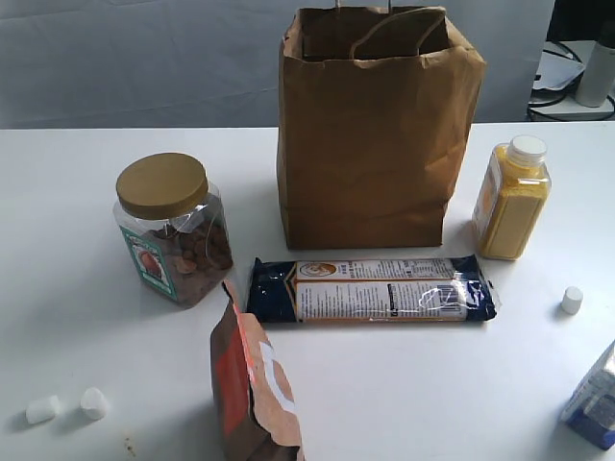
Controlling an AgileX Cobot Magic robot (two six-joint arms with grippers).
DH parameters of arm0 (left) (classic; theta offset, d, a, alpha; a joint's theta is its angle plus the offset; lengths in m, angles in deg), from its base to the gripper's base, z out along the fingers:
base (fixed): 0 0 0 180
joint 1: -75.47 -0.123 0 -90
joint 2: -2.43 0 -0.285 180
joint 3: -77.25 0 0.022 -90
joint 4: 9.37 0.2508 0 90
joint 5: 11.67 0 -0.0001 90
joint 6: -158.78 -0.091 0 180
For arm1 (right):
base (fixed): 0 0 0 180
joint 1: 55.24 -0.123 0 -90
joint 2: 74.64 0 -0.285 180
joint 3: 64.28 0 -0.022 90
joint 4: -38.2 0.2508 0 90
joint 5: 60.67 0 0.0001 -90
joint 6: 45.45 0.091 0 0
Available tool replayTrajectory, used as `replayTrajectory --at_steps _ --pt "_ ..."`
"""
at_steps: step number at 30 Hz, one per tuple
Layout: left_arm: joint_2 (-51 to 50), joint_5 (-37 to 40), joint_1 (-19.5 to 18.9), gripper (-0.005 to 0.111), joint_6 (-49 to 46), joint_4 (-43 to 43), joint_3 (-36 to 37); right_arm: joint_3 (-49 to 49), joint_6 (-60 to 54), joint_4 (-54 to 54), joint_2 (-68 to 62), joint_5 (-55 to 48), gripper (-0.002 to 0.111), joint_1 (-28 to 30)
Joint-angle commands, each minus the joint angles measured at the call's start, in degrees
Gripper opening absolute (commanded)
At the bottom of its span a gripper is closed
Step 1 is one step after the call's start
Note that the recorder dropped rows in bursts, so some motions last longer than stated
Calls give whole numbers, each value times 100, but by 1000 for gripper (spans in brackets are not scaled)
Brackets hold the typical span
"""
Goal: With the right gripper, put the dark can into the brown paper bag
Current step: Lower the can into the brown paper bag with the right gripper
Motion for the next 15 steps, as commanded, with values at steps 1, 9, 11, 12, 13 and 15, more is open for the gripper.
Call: replayTrajectory --at_steps 1,9,11,12,13,15 --pt "20 -36 35 0 18 15 20 -390 33 6 -543 763 0 417" --pt "20 -36 35 0 18 15 20 -588 33 487 -1580 1008 0 592" --pt "20 -36 35 0 18 15 20 -588 33 487 -1790 1115 0 592" --pt "20 -36 35 0 18 15 20 -588 33 487 -1895 1179 0 592" --pt "20 -36 35 0 18 15 20 -588 33 487 -1973 1229 0 592" --pt "20 -36 35 0 18 15 20 -588 33 475 -2267 1424 0 603"
